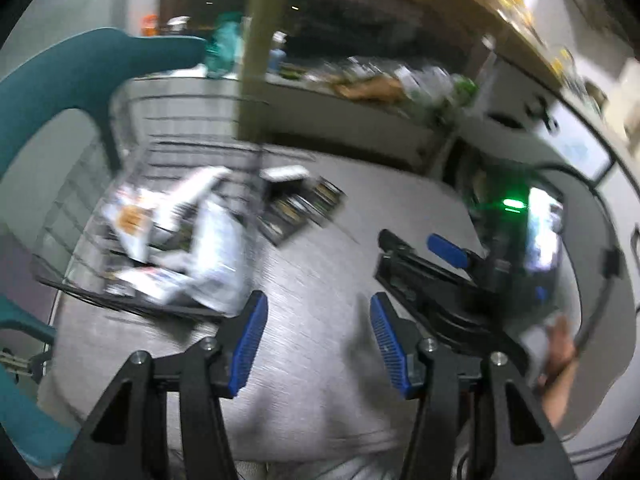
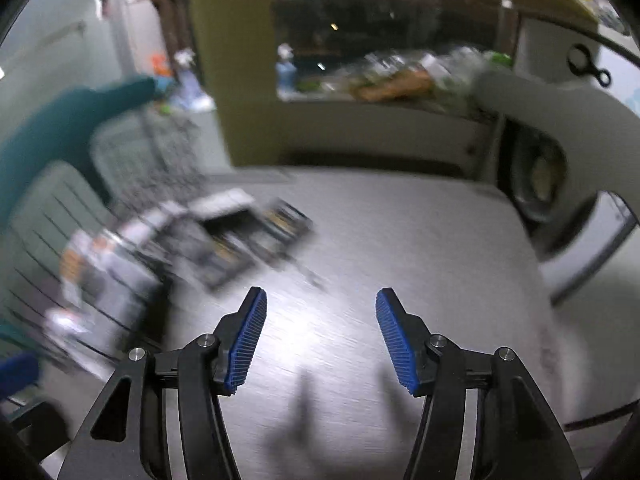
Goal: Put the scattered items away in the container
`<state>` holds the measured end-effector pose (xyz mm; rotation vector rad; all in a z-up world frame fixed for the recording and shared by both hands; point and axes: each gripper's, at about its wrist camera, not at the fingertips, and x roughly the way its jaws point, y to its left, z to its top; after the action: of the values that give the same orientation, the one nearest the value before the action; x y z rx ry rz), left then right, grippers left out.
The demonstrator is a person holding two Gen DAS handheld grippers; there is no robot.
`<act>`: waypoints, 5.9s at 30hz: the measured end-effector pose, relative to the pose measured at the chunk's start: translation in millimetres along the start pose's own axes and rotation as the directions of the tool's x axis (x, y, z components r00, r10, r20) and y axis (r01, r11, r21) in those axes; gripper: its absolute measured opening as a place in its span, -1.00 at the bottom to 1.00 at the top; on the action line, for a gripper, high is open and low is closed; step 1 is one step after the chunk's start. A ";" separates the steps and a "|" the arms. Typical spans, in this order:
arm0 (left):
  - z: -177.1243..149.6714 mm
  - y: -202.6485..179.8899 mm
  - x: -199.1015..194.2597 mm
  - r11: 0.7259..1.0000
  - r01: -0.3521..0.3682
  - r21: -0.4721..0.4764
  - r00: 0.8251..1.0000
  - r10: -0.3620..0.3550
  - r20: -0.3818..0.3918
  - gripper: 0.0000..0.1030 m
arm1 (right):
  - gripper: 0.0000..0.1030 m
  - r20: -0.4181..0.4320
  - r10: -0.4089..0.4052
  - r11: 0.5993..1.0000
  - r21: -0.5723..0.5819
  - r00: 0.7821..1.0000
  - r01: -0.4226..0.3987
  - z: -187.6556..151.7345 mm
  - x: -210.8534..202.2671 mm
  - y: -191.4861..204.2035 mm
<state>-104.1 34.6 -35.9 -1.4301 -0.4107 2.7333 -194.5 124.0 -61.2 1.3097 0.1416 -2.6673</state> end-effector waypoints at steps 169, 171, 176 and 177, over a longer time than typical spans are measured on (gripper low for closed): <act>-26.1 79.1 -9.2 0.612 -0.349 -0.710 0.899 0.432 -0.070 0.23 | 0.33 -0.085 0.508 0.645 -0.623 0.857 -0.443 79.4 36.9 187.0; -27.9 75.8 -10.5 0.614 -0.341 -0.712 0.902 0.427 -0.064 0.24 | 0.33 -0.070 0.496 0.660 -0.617 0.865 -0.429 80.8 38.1 179.2; -36.3 60.5 -13.4 0.607 -0.321 -0.727 0.915 0.396 -0.073 0.25 | 0.33 0.032 0.503 0.741 -0.531 0.864 -0.411 94.9 28.5 133.7; -37.2 55.9 -13.1 0.612 -0.316 -0.724 0.918 0.391 -0.070 0.25 | 0.33 0.054 0.502 0.762 -0.501 0.863 -0.412 97.1 28.8 121.2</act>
<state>-61.1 -13.1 -59.3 -1.6516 -1.5356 3.1207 -264.1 -13.4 -26.1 0.8020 0.3706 -2.1256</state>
